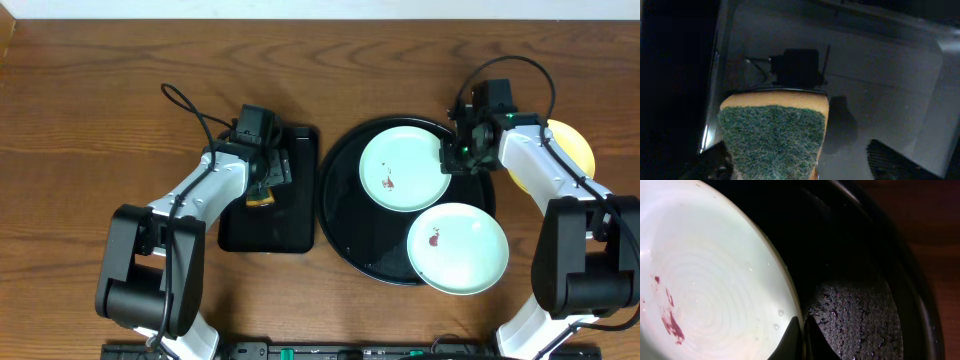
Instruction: Clean dirty plates on tray and stack at the side
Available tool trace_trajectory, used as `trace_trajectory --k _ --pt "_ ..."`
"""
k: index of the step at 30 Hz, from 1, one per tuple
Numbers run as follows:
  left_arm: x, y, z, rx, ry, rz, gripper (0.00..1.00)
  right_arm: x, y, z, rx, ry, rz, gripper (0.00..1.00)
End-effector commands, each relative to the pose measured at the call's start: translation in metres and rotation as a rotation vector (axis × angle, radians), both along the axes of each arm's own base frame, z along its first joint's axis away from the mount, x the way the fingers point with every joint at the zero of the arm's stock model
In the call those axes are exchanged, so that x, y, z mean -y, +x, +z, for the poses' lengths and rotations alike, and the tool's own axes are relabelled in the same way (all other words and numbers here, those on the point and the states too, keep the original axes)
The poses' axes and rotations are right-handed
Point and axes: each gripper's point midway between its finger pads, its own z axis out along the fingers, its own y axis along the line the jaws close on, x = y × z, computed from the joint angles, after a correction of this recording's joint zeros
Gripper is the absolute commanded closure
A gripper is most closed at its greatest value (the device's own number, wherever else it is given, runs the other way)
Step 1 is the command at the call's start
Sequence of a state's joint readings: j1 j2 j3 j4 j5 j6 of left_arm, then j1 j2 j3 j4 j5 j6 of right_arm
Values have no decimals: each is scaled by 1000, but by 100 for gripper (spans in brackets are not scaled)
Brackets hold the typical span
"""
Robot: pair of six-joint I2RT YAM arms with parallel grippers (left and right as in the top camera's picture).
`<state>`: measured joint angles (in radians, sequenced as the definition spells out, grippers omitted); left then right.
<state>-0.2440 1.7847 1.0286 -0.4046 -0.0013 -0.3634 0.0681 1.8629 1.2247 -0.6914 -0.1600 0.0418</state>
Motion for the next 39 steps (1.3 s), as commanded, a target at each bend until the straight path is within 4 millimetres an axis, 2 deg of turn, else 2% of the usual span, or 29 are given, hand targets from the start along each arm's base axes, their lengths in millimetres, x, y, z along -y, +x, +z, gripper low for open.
trace_trajectory --k 1,2,6,7,8,9,10,12,21,23,26,28,29,32,33,36,39 --pt "4 0 -2 1 1 -19 27 0 4 13 35 -7 -11 99" --pt "5 1 -2 8 -1 -24 34 0 4 13 35 -7 -11 99" --pt "13 5 0 31 -1 -56 36 0 4 13 35 -7 -11 99" --pt "14 5 0 32 0 -61 34 0 4 13 35 -7 -11 99" --pt "15 5 1 35 2 -70 28 0 4 13 35 -7 -11 99" --pt "15 5 1 35 4 -73 15 0 4 13 35 -7 -11 99" --pt "15 5 1 35 6 -73 11 0 4 13 35 -7 -11 99" --pt "12 5 1 35 24 -80 11 0 4 13 35 -7 -11 99" --pt "8 -10 -5 -27 54 -121 58 0 4 13 35 -7 -11 99" --pt "8 -9 -4 -26 54 -121 64 0 4 13 35 -7 -11 99" --pt "8 -9 -4 -26 54 -120 63 0 4 13 35 -7 -11 98" --pt "7 -11 -5 -32 55 -120 38 0 4 13 35 -7 -11 98" --pt "6 -14 -6 -44 58 -121 34 0 4 13 35 -7 -11 98" --pt "3 -24 -8 -88 67 -122 34 0 4 13 35 -7 -11 98" --pt "2 -27 -9 -102 70 -122 36 0 4 13 35 -7 -11 98" --pt "1 -32 -10 -121 75 -123 51 0 4 13 36 -7 -11 98" --pt "2 -27 -9 -102 72 -122 53 0 4 13 36 -7 -11 98"
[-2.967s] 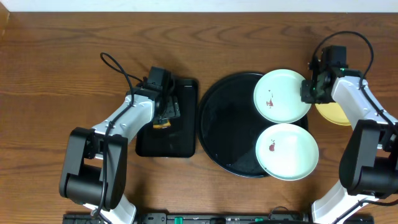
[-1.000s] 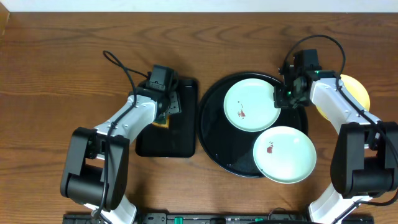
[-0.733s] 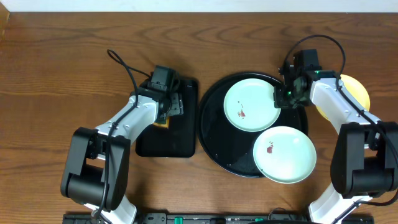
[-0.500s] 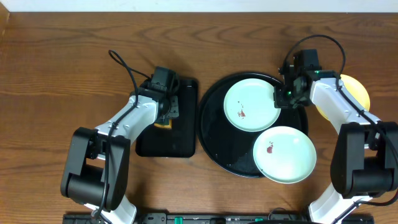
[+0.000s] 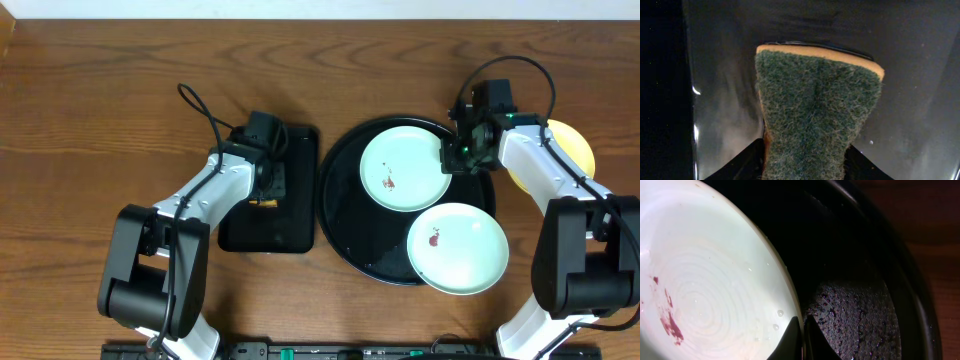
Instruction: Clean dirty plates on tray and stack at the side
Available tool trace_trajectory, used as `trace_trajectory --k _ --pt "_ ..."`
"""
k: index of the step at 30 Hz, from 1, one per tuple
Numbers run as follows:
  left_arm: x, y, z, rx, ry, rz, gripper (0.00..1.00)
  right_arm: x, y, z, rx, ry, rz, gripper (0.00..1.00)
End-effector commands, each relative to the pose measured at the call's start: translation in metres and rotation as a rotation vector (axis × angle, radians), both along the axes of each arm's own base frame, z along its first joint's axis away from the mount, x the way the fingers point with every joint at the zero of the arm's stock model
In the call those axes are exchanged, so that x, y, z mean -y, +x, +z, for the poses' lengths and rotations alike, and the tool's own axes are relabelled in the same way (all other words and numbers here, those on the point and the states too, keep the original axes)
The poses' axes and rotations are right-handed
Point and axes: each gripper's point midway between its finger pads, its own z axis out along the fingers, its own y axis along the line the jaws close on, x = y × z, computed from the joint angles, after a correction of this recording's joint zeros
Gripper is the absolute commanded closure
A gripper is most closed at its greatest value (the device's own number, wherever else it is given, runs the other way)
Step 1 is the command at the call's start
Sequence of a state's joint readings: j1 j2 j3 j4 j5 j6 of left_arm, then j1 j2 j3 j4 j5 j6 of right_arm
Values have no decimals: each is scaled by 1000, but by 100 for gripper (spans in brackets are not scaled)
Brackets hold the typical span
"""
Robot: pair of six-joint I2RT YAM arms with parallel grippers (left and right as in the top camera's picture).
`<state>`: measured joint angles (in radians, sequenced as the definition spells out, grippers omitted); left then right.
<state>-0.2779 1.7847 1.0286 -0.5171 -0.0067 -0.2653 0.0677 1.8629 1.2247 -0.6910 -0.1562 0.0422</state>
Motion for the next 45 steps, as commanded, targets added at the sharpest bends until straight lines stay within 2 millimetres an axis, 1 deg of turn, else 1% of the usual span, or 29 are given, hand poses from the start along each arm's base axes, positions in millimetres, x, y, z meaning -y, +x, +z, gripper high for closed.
trace_trajectory --k 1,7,9,15,18,20,22,23,25,27,29,30,41,45 --pt "-1 3 -1 16 8 4 53 -1 4 13 35 -3 -10 98" --pt "3 17 7 71 -7 4 51 -1 4 13 35 -3 -10 98" --pt "0 20 9 80 9 9 51 -1 4 13 35 -3 -10 98" --pt "-3 13 7 53 25 8 52 -1 4 13 35 -3 -10 98" --pt "-3 8 2 37 28 7 53 -1 4 13 35 -3 -10 98" --pt "-4 7 -1 31 30 7 64 -1 4 13 35 -3 -10 98" --pt "-4 7 -1 31 30 7 77 -1 4 13 35 -3 -10 98" --pt "-4 7 -1 34 30 7 91 -1 4 13 35 -3 -10 98" --pt "-3 10 0 44 27 7 92 -1 4 13 35 -3 -10 98" --pt "-2 12 0 51 25 7 92 -1 4 13 35 -3 -10 98" --pt "-2 13 1 58 23 7 63 -1 4 13 35 -3 -10 98" --pt "-2 14 1 59 22 7 59 -1 4 13 35 -3 -10 98" --pt "-1 16 0 73 18 8 59 -1 4 13 35 -4 -9 98" --pt "-2 15 -4 78 17 9 56 -1 4 13 35 -4 -9 98"
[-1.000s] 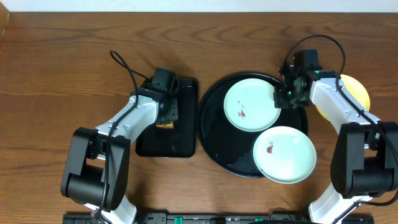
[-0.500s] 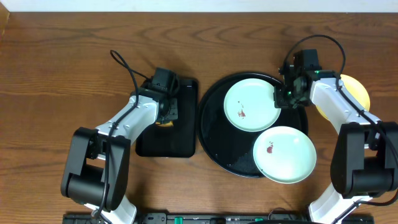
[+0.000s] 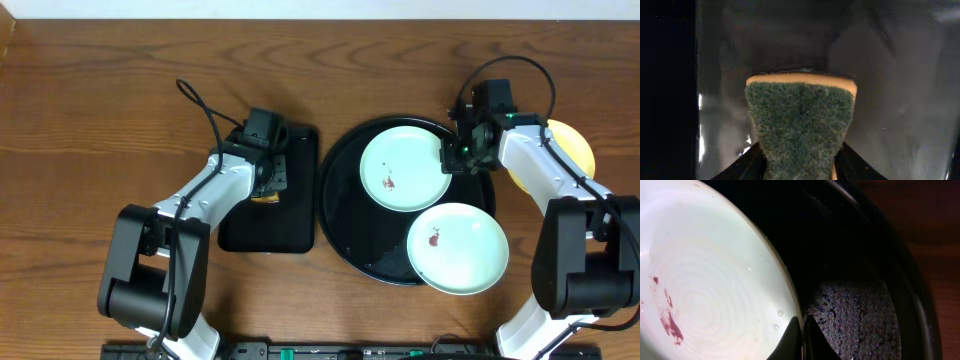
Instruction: Clean dirty plates on tray and stack at the side
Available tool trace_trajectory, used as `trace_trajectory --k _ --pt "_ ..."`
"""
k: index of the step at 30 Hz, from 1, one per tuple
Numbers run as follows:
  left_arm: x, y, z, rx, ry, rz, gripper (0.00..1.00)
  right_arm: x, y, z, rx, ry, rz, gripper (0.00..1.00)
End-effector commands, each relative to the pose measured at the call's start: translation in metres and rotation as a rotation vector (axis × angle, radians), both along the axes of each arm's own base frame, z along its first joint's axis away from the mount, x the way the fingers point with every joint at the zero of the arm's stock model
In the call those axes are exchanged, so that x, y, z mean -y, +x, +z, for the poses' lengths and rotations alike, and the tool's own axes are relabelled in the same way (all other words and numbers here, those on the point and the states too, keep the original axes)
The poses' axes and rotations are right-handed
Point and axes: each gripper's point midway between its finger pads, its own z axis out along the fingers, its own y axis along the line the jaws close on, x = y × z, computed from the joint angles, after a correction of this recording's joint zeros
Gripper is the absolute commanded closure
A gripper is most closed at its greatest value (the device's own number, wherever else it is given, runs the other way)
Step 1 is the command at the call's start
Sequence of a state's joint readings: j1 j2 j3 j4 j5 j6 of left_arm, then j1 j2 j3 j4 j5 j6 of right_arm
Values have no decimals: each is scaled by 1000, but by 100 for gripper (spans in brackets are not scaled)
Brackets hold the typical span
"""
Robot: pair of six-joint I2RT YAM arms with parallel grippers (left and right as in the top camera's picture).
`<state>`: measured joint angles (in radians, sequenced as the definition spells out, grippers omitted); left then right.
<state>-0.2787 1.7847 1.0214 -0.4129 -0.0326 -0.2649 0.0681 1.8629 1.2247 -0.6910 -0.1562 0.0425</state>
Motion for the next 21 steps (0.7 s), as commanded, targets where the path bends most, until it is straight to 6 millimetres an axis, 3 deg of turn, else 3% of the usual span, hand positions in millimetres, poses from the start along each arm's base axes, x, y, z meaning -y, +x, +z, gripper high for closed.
trace_trajectory --k 1,4,6,9,16,21 --pt "-4 -7 -9 -23 19 4 59 -1 4 13 35 -4 -9 98" --pt "-3 -6 -7 -16 17 4 81 -1 4 13 35 -4 -9 98" --pt "-3 -5 -1 -5 14 3 82 0 4 13 35 -4 -9 98" --pt "-4 -3 21 26 15 -4 92 -1 4 13 35 -4 -9 98" --pt "-8 -7 81 152 -3 4 92 -1 4 13 34 -4 -9 98" --pt "-14 -11 91 168 18 14 93 -1 4 13 35 -4 -9 98"
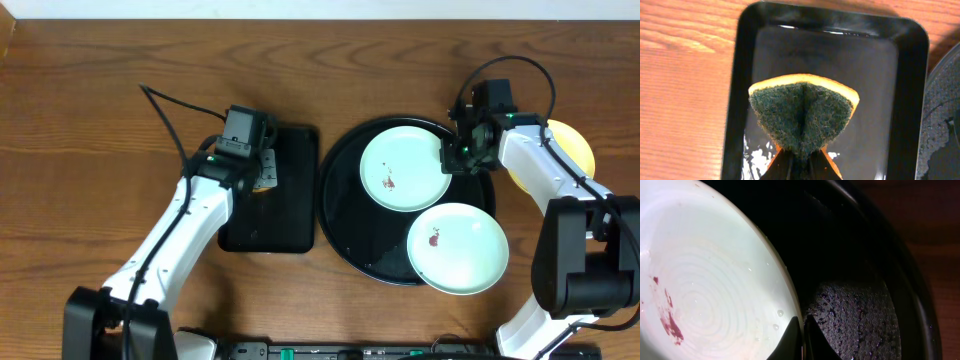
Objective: Clean dirty plates on tray and stack at the side
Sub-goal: 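Lift sponge with left gripper and move it over white plate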
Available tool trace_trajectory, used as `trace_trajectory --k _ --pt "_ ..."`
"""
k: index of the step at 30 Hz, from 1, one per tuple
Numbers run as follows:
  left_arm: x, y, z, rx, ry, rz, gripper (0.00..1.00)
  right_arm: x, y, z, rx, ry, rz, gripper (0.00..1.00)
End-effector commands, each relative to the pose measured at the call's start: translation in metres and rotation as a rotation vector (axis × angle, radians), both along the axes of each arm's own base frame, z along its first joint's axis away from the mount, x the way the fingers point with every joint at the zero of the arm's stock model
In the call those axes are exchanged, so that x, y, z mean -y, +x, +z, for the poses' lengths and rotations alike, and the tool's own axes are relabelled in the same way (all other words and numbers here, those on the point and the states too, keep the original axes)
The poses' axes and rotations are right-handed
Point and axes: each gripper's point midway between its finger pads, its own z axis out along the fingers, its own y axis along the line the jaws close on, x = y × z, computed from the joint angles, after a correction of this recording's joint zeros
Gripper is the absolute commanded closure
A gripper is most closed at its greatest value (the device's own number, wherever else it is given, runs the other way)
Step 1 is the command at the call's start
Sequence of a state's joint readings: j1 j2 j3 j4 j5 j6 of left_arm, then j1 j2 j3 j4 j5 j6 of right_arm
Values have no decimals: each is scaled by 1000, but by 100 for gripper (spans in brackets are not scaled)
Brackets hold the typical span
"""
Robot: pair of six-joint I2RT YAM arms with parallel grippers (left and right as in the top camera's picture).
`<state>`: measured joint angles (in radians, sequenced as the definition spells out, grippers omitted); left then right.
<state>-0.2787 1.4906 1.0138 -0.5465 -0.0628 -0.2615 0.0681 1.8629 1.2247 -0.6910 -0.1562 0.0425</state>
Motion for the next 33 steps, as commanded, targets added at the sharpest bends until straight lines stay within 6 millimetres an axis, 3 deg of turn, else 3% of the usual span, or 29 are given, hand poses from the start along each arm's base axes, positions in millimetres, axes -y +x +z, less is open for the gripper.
trace_trajectory --k 1,7,14,19,27,29,33 --pt "-5 3 4 10 32 8 93 0 4 13 35 -4 -9 98" --pt "-4 5 6 19 30 8 93 -1 4 13 38 -5 -6 97" --pt "-1 11 18 40 19 6 93 3 5 12 43 -30 2 86" --pt "16 14 20 49 -50 -41 93 4 4 7 48 -33 2 86" --pt "26 17 29 64 -46 -79 93 5 6 -5 87 -35 -1 80" --pt "27 18 32 67 -52 -81 93 5 7 -8 97 -34 -1 81" --pt "34 15 31 61 -64 -87 93 4 7 -10 105 -32 0 94"
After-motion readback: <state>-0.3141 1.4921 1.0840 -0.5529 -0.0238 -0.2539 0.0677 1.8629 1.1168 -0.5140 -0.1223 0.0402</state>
